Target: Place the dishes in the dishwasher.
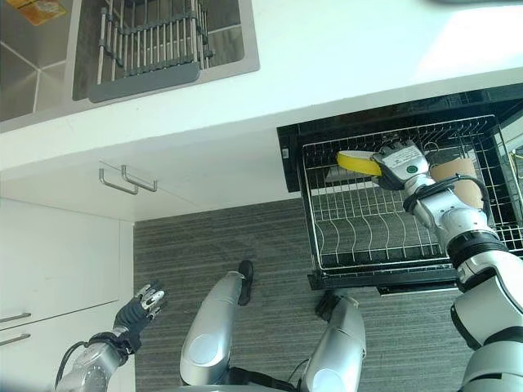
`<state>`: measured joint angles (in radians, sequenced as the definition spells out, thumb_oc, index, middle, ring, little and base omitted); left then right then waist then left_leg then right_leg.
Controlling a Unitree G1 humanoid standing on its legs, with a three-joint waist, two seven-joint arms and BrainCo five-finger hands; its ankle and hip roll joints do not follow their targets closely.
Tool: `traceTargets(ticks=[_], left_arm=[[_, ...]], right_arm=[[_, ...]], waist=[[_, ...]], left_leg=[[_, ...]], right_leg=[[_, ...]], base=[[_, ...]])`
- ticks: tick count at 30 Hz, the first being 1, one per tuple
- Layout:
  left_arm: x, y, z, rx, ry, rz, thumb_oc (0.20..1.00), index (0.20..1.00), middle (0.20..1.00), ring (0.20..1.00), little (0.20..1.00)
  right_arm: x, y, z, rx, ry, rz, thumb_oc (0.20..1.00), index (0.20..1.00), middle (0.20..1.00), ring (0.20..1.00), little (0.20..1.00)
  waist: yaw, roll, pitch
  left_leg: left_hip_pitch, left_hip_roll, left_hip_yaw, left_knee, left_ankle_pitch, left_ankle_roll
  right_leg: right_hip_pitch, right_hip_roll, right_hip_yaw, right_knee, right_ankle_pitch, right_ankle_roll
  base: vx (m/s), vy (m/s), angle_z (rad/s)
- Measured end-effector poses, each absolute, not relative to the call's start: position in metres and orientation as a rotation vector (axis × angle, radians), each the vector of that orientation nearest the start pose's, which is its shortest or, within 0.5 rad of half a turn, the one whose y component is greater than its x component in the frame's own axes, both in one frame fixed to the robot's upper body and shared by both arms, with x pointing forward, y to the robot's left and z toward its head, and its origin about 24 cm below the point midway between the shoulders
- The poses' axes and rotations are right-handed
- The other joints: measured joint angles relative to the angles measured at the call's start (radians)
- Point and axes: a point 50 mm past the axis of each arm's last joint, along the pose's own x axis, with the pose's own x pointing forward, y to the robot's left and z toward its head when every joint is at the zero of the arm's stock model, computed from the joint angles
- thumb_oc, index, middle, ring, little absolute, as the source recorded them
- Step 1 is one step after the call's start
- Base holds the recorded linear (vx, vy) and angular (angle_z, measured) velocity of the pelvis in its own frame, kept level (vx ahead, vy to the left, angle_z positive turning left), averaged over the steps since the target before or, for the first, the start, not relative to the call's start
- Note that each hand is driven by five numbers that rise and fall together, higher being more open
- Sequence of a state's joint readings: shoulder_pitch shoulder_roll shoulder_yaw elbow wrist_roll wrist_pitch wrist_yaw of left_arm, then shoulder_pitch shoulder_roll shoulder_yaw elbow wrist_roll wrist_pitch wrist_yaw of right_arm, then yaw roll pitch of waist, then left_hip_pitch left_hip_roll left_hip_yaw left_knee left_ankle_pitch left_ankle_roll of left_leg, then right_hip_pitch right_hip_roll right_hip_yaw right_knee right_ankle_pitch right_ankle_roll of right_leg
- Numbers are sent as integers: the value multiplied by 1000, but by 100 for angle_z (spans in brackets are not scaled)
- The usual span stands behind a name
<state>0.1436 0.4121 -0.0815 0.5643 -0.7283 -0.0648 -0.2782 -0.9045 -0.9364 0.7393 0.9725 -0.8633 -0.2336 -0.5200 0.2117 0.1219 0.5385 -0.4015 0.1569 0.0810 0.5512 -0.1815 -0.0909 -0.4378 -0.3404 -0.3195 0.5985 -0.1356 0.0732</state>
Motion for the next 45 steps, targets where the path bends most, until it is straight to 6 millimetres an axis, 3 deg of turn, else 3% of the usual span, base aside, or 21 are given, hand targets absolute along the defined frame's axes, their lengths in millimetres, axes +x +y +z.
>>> traceTargets(ticks=[2, 7, 11, 16, 19, 26, 27, 28, 30, 31, 33, 34, 45], left_arm=[[172, 256, -73, -345, 526, 24, 1000, 1000, 1000, 1000, 1000], [186, 252, -63, -345, 480, -12, 1000, 1000, 1000, 1000, 1000], [190, 251, -59, -339, 454, -19, 1000, 1000, 1000, 1000, 1000], [196, 249, -51, -336, 419, -43, 1000, 1000, 1000, 1000, 1000], [203, 245, -43, -344, 384, -57, 1000, 1000, 1000, 1000, 1000], [208, 247, -38, -357, 365, -33, 1000, 1000, 1000, 1000, 1000], [209, 247, -37, -356, 360, -34, 1000, 1000, 1000, 1000, 1000], [210, 246, -36, -356, 355, -35, 1000, 1000, 1000, 1000, 1000], [212, 244, -32, -355, 339, -43, 1000, 1000, 1000, 1000, 1000], [212, 244, -32, -356, 337, -44, 1000, 1000, 1000, 1000, 1000], [212, 244, -32, -357, 342, -42, 1000, 1000, 1000, 1000, 1000], [212, 244, -33, -357, 345, -39, 1000, 1000, 1000, 1000, 1000], [216, 243, -29, -353, 331, -33, 1000, 1000, 1000, 1000, 1000]], right_arm=[[363, -305, 175, -2037, -315, -113, 200, 200, 200, 200, 200], [366, -300, 178, -2033, -339, -124, 200, 200, 200, 200, 200], [371, -294, 182, -2002, -337, -143, 200, 200, 200, 200, 200], [383, -274, 182, -1931, -313, -160, 200, 200, 200, 200, 200], [391, -263, 197, -1917, -329, -182, 200, 200, 200, 200, 200], [398, -253, 207, -1822, -291, -250, 200, 200, 200, 200, 200], [399, -251, 207, -1795, -279, -270, 231, 231, 231, 231, 231], [400, -250, 207, -1789, -272, -273, 391, 391, 391, 391, 391], [402, -253, 204, -1705, -174, -255, 624, 624, 624, 624, 624], [402, -255, 196, -1682, -122, -226, 1000, 1000, 1000, 1000, 1000], [398, -263, 159, -1643, 45, -147, 1000, 1000, 1000, 1000, 1000], [396, -265, 150, -1631, 83, -131, 1000, 1000, 1000, 1000, 1000], [393, -270, 142, -1563, 163, -141, 1000, 1000, 1000, 1000, 1000]], waist=[[1, 0, 0], [4, 2, 2], [5, 2, 2], [5, 2, 1], [5, 3, 0], [8, 2, -5], [10, 3, -6], [10, 3, -7], [15, 6, -10], [17, 10, -12], [20, 15, -15], [20, 16, -16], [20, 16, -16]], left_leg=[[-42, 0, 0, 19, -1, 1], [-93, -3, -3, 56, -4, 8], [-136, -3, -12, 73, -1, 14], [-194, -3, -16, 111, 1, 15], [-232, -3, -16, 122, 5, 22], [-264, -5, -15, 123, 8, 25], [-267, -6, -15, 124, 8, 25], [-267, -7, -16, 126, 8, 25], [-272, -7, -16, 129, 7, 25], [-278, -8, -17, 130, 7, 26], [-280, -15, -16, 130, 2, 27], [-280, -17, -15, 131, 2, 26], [-298, -16, -15, 149, -3, 34]], right_leg=[[-43, -2, 6, 14, 0, -1], [-95, -12, 16, 51, -12, -21], [-139, -15, 19, 76, -19, -13], [-196, -18, 30, 101, -15, -18], [-232, -19, 32, 103, -13, -16], [-259, -20, 31, 94, -5, -13], [-263, -20, 33, 95, -4, -14], [-263, -20, 34, 96, -4, -14], [-267, -21, 35, 99, -3, -16], [-271, -22, 35, 100, -1, -17], [-275, -31, 33, 107, -1, -19], [-278, -33, 35, 107, 1, -22], [-285, -33, 34, 106, 11, -29]], base=[[-56, -1, -3], [-24, -12, 0], [-40, -35, 2], [-21, -4, -2], [-7, 5, -1], [-31, 4, -1], [0, 0, 0], [0, 0, 0], [21, 5, 3], [37, 14, 6], [6, 10, 6], [0, 0, 0], [-5, 1, 0]])
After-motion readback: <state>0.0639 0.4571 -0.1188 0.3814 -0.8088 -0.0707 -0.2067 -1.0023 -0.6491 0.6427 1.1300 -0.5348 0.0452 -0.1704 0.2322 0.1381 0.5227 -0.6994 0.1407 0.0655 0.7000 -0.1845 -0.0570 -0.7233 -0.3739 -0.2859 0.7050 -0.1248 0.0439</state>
